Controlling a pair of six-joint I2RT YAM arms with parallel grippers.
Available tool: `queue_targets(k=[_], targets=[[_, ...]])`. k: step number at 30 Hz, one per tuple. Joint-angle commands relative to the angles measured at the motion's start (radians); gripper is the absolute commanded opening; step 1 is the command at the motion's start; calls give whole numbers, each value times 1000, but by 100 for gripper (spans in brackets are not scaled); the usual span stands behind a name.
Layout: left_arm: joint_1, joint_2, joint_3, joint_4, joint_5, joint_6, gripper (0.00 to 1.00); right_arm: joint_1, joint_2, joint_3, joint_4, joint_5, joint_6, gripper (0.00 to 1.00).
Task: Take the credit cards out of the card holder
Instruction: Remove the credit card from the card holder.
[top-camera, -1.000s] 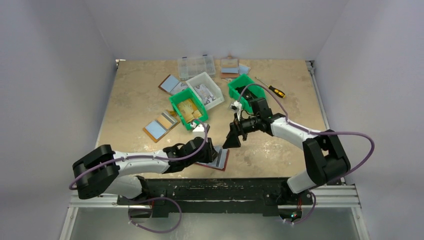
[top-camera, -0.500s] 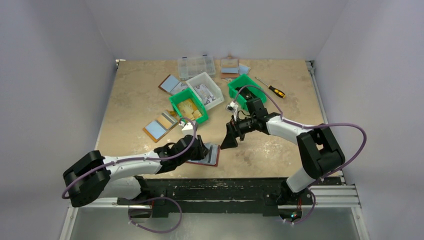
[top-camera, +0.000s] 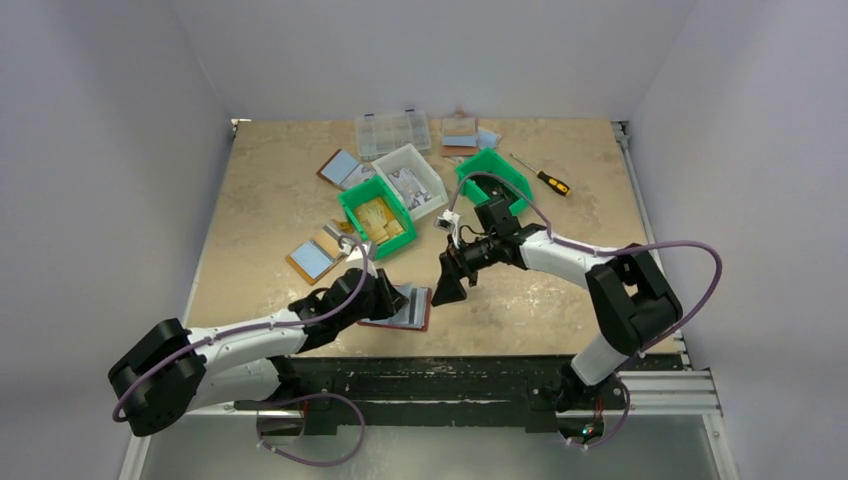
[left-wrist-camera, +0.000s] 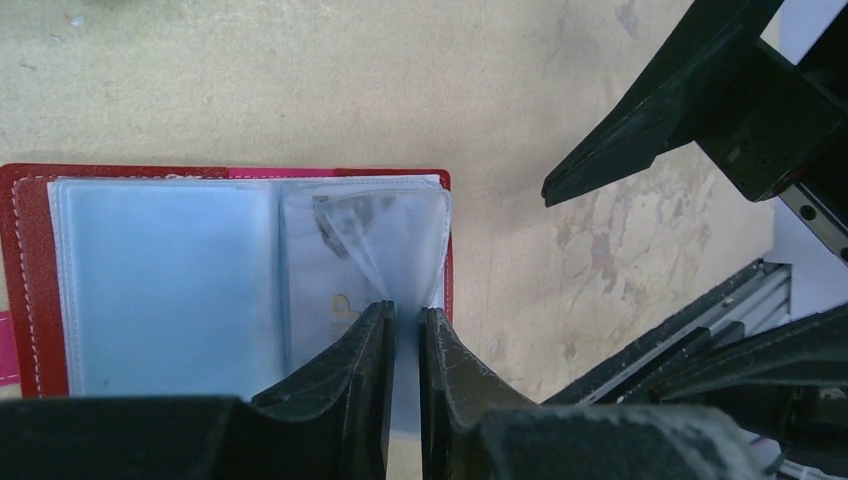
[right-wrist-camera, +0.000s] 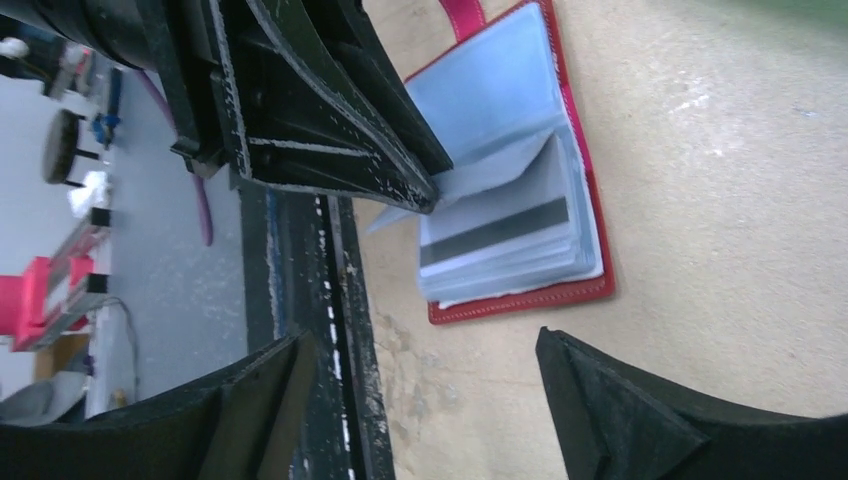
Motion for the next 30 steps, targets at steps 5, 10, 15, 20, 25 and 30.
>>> queue_targets(k=[5,10,15,20,25,30], targets=[[18,42,-9,162,142,-14,0,8,121,50,220,-164,294,66],[19,70,-14,197,181,-16,0,40,171,66,345,-134,426,64],[19,75,-9,198,190,-14,1,48,219,74,341,-97,466,64],[22,74,-8,171,177,-20,25,71,230,66,384,-129,521,62],[24,53,-3,110,169,-16,59,87,240,36,507,-181,635,59],[25,9,-1,49,168,-6,70,91,246,-5,657,-215,767,54]])
